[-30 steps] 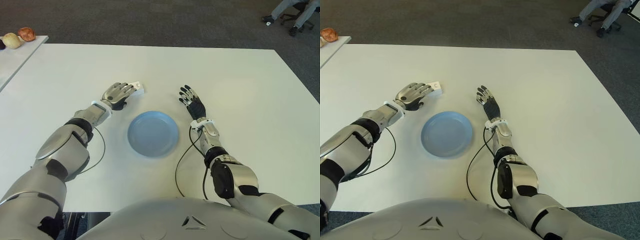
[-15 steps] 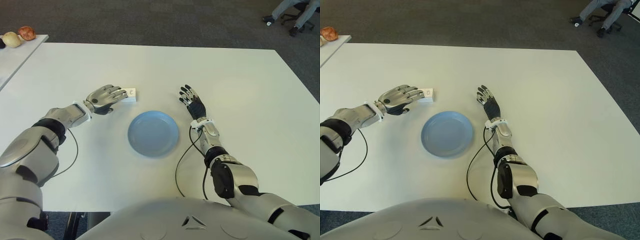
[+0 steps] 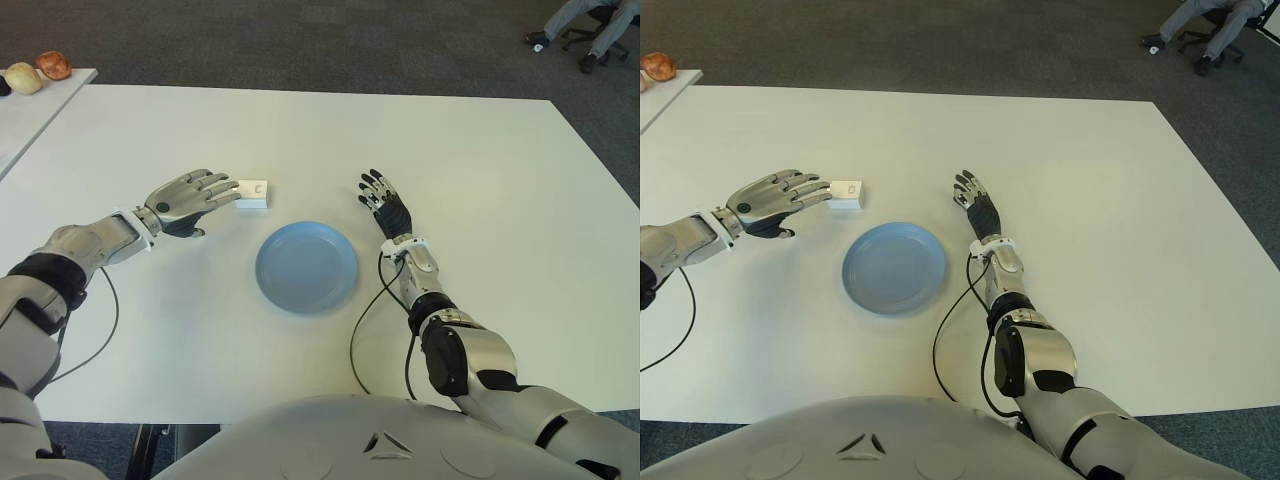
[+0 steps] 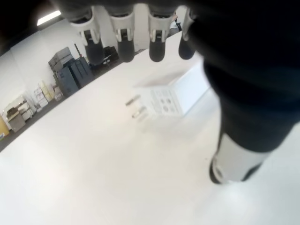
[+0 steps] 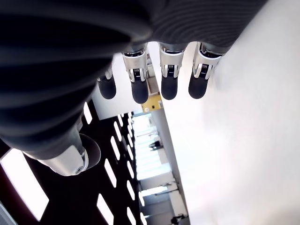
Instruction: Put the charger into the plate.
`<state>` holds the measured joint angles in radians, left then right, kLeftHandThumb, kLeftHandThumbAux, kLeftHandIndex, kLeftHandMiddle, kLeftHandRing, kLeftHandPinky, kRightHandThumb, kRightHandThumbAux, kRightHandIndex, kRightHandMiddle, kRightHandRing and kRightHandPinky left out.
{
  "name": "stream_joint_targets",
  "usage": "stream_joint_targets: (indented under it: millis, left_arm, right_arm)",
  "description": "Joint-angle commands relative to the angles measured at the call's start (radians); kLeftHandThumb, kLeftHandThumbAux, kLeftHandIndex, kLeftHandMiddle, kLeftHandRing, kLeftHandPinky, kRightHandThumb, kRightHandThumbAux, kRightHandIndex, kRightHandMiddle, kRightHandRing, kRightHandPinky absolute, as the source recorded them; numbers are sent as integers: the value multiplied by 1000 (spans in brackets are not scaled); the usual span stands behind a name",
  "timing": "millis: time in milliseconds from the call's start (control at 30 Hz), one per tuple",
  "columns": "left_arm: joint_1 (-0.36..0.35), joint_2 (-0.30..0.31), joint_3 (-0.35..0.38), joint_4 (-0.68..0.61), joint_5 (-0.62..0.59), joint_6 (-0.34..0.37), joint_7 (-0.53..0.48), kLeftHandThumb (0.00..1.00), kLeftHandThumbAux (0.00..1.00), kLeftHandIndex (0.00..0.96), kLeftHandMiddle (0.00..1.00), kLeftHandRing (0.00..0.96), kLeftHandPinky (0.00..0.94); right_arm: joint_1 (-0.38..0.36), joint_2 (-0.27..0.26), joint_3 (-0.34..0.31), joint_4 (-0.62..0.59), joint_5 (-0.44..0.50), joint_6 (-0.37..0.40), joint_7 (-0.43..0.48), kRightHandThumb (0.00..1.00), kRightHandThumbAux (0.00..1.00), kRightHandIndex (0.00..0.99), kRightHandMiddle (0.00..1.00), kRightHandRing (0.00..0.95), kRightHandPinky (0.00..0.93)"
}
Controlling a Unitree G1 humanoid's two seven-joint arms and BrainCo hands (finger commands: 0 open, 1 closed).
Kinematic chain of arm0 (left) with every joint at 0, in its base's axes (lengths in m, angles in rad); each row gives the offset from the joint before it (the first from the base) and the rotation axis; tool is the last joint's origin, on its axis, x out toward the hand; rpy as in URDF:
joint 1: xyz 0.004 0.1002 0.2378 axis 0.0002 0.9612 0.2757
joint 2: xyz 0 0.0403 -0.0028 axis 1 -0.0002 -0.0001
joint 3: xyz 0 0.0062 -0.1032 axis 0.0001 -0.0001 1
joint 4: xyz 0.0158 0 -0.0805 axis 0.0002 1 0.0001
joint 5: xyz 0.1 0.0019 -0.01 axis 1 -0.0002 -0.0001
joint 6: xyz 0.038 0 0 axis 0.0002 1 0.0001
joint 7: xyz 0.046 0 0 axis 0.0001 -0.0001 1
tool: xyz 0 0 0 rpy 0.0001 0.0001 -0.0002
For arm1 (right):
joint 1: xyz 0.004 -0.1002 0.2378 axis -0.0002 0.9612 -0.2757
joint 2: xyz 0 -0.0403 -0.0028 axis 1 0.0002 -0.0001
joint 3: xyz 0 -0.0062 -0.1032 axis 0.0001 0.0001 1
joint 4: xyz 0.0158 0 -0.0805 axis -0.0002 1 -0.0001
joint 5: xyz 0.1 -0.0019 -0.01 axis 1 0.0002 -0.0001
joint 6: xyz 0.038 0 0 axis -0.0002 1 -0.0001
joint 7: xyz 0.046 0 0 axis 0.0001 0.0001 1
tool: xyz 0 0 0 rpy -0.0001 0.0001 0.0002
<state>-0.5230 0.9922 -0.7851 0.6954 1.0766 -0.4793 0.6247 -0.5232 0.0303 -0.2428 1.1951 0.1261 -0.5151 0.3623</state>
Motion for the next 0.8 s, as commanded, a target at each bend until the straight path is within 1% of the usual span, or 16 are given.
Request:
stream_joint_targets:
  millis: [33,167,400,567,667,800]
  left_arm:
    - [88,51,70,-113,-18,3,-49,0,750,0,0,0,0]
    - [151,67,125,-166,-30,8,-53,0,748,0,0,0,0]
    - [249,88,198,-245,-25,18,-45,0,735,0,0,0,0]
    - [291,95,237,-282,-18,21,-58,0,728,0,0,0,0]
    - [334,112,261,-315,-13,27,-60,0,720,0,0,0,0]
    - [363,116,285,-337,-4,30,-69,0,716,0,0,0,0]
  right_arm:
    - [74,8,7,70,-7,96,-27,0,619,70,116,73,56]
    - [71,7,5,72,-4,99,-28,0,621,72,116,73,60]
    - [68,6,2,74,-2,104,-26,0,623,69,114,71,57]
    - [66,4,2,75,-2,105,-27,0,624,69,114,71,55]
    - [65,3,2,76,-2,107,-26,0,621,70,114,71,53]
    - [63,2,0,77,-1,109,-24,0,619,72,116,71,57]
